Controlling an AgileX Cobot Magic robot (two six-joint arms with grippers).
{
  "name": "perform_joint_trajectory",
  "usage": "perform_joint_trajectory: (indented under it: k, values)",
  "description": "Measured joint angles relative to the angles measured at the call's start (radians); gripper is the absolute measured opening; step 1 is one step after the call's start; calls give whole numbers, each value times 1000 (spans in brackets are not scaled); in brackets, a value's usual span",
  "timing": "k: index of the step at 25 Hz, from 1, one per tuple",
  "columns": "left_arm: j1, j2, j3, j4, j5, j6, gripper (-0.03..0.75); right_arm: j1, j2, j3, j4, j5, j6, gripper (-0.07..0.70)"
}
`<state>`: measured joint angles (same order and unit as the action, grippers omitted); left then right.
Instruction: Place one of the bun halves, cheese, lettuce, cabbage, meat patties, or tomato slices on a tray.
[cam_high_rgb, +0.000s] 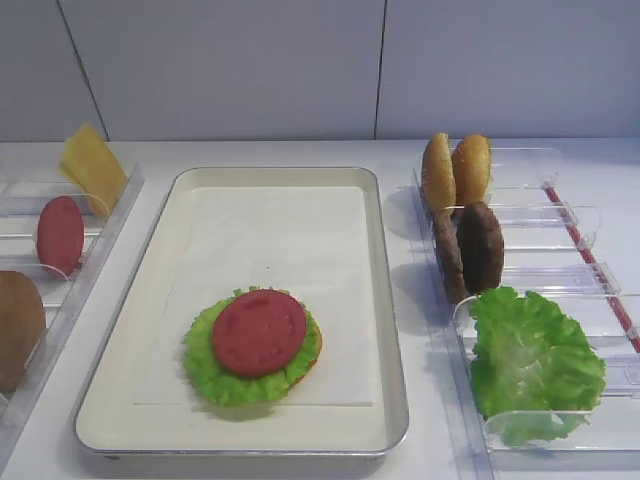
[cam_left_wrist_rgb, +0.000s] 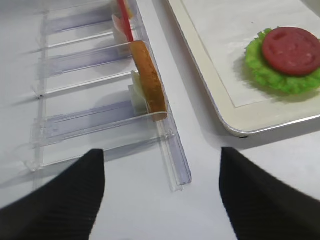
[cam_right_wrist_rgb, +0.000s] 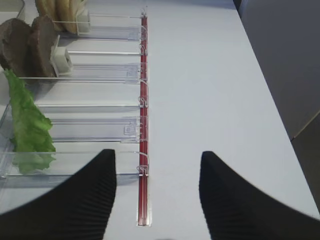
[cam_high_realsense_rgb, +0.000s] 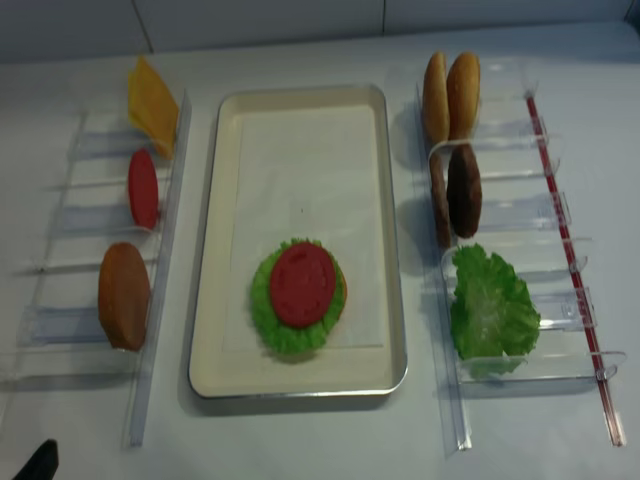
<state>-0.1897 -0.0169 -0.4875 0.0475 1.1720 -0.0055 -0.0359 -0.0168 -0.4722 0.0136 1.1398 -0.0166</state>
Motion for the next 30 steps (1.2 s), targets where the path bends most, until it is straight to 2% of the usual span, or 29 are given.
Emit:
perform_joint_trajectory:
  k: [12,21,30]
  values:
    - [0,0,0,3,2,-13,473,0,0,0,0,0,0,401]
    - [143,0,0,6,4,-13,473,0,0,0,0,0,0,401]
    - [151,0,0,6,4,-13,473,0,0,0,0,0,3,401]
